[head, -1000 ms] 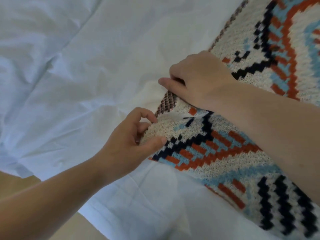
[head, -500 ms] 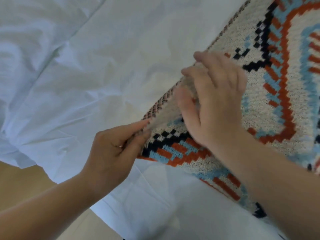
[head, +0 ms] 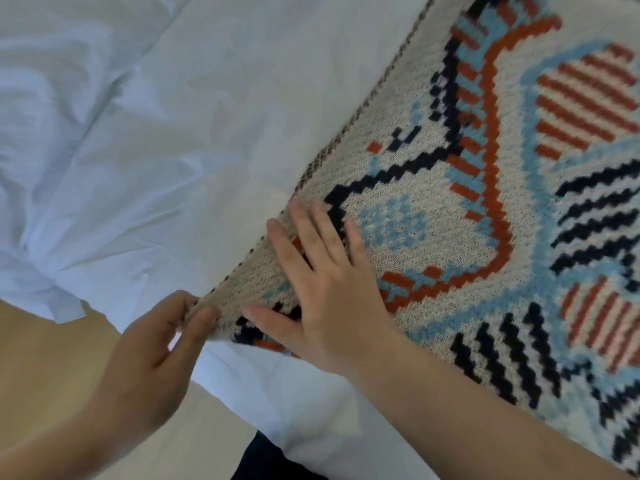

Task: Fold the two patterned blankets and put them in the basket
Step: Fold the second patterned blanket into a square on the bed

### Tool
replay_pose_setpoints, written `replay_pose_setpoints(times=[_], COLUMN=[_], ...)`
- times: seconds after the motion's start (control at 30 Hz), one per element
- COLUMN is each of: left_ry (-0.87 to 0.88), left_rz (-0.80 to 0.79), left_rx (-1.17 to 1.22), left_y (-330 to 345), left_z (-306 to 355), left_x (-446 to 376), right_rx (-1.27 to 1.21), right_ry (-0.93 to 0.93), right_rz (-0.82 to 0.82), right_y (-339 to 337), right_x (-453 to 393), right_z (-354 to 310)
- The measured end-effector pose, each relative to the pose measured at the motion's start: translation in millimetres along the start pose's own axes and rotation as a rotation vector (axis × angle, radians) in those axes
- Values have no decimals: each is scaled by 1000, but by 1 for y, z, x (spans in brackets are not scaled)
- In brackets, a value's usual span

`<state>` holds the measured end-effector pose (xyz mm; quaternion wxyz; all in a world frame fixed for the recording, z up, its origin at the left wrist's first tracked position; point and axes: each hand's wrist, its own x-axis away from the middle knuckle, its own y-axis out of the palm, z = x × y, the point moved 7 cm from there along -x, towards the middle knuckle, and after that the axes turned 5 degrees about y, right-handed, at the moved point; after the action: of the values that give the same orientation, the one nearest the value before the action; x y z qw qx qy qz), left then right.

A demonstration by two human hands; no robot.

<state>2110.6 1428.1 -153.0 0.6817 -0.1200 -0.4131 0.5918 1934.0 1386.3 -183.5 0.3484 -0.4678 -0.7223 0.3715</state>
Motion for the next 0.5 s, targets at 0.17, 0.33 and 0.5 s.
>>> replay_pose_setpoints(times=[0.17,0.33,0.5], left_ry=[-93,-136,-78], left_rz=[-14,-290,-80], left_rx=[173,378,345], left_y=[19,45,22], left_z=[-3,16,26], left_x=[-18,-35,-38], right_rx=[111,217,222], right_ry=[86,156,311], right_rz=[18,-71,-35], right_y=[-4,5,-3], right_x=[21,58,87], right_z=[6,26,43])
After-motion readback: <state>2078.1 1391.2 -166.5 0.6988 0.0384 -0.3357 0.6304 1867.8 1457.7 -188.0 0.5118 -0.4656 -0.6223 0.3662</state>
